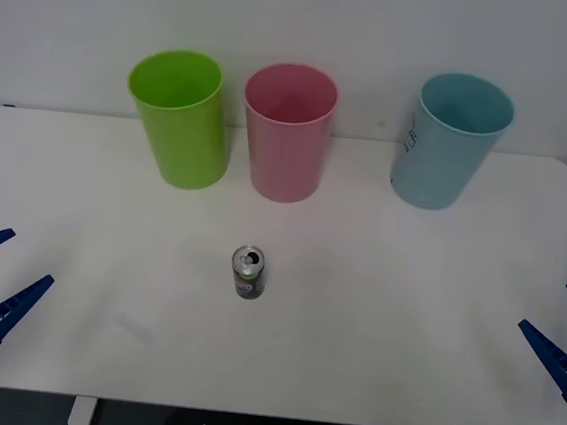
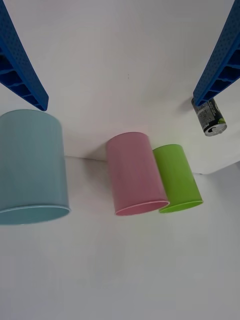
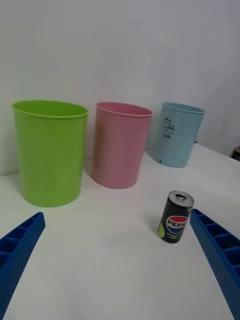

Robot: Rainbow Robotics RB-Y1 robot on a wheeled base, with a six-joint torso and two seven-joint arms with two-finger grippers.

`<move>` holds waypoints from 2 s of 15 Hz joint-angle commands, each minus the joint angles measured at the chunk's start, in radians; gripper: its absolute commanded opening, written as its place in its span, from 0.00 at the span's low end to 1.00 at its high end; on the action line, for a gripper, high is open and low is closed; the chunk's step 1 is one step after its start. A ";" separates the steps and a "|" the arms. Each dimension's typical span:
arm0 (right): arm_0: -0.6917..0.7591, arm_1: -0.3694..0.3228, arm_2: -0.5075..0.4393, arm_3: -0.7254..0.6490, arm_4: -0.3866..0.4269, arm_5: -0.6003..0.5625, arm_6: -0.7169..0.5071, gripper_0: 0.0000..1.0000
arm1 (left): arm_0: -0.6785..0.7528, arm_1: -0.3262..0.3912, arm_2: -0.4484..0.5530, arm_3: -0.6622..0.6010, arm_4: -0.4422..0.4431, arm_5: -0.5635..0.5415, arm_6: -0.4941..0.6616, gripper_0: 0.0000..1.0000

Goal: Grasp the object on the table and drop it into the matching bin: aluminum can to the light blue bin, PET bottle to the pink bin.

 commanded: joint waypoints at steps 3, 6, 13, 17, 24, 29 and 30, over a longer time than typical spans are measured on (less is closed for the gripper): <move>0.010 0.032 -0.003 0.003 -0.001 -0.004 0.000 1.00 | 0.000 0.000 0.000 0.000 0.000 0.000 0.000 1.00; 0.014 0.029 0.014 -0.009 -0.020 0.005 0.002 1.00 | 0.000 0.000 0.000 0.000 0.000 0.000 0.000 1.00; 0.013 0.007 0.086 -0.009 -0.007 0.011 0.044 1.00 | 0.000 0.000 0.000 0.000 0.000 0.000 0.000 1.00; -0.007 0.004 0.148 -0.009 0.049 0.008 0.089 1.00 | 0.000 0.000 0.000 0.000 0.000 0.000 0.000 1.00; -0.047 0.006 0.284 -0.008 0.109 0.051 0.195 1.00 | 0.000 0.000 0.000 0.000 0.000 0.000 0.000 1.00; -0.062 0.004 0.425 -0.008 0.111 0.171 0.324 1.00 | 0.000 0.000 0.000 0.000 0.000 0.000 0.000 1.00; -0.068 0.004 0.452 -0.009 0.111 0.191 0.327 1.00 | 0.000 0.000 0.000 0.000 0.000 0.000 0.000 1.00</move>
